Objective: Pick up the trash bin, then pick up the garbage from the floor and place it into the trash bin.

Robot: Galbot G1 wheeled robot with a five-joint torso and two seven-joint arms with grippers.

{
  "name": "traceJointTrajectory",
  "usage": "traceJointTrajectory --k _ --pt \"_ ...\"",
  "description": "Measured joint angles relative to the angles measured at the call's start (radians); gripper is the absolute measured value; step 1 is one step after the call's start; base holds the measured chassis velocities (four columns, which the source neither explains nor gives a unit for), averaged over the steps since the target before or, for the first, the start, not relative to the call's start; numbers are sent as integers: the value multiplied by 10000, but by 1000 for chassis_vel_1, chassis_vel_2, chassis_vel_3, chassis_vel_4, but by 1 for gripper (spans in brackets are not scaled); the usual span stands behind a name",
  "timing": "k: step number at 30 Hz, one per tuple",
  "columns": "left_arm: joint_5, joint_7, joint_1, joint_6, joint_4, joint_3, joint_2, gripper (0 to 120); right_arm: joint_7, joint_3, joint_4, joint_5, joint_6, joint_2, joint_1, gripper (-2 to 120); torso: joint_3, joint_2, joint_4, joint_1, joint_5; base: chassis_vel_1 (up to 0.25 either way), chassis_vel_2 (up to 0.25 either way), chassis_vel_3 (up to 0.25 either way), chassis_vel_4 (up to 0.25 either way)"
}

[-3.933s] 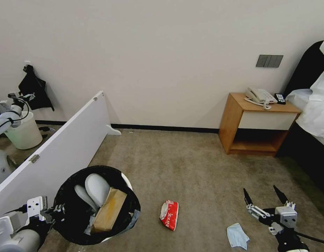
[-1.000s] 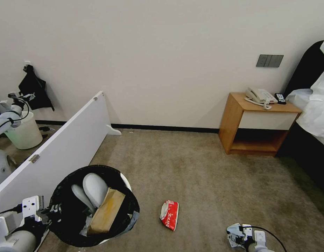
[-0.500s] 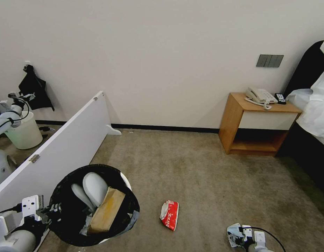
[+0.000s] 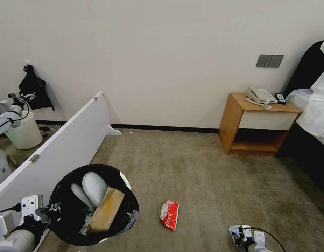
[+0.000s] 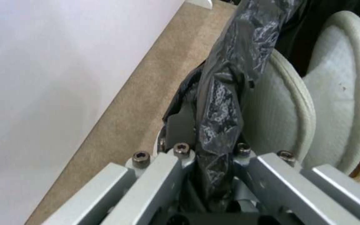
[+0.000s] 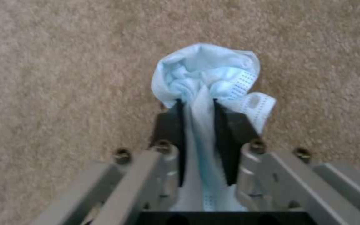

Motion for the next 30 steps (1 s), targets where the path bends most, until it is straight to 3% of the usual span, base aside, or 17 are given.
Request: traceJointTrajectory --k 4,16,21,24,27,30 --pt "0 -17 -43 -1 53 25 15 3 2 18 161 19 -23 -125 -84 0 0 0 -1 0 2 0 0 0 0" --pt "-457 -300 -96 0 64 87 169 3 54 373 1494 203 -36 -496 -662 0 0 0 3 0 8 0 0 0 0" --pt "-639 -310 -134 -1 108 79 255 3 -21 873 3026 416 428 -1503 -1396 0 0 0 -8 0 -5 0 0 0 0" --pt "-671 -261 -79 -1 145 140 273 3 -86 1165 5276 1306 686 -2553 -1856 0 0 1 2 0 0 0 0 0 0" --pt "-670 -249 -73 -1 164 164 296 3 -82 1191 6142 1820 729 -2964 -1864 0 -1 1 7 0 -7 0 0 0 0" --pt "-653 -249 -70 0 189 219 361 3 -83 934 7243 2852 794 -3638 -1577 0 -1 0 -4 0 6 0 0 0 0"
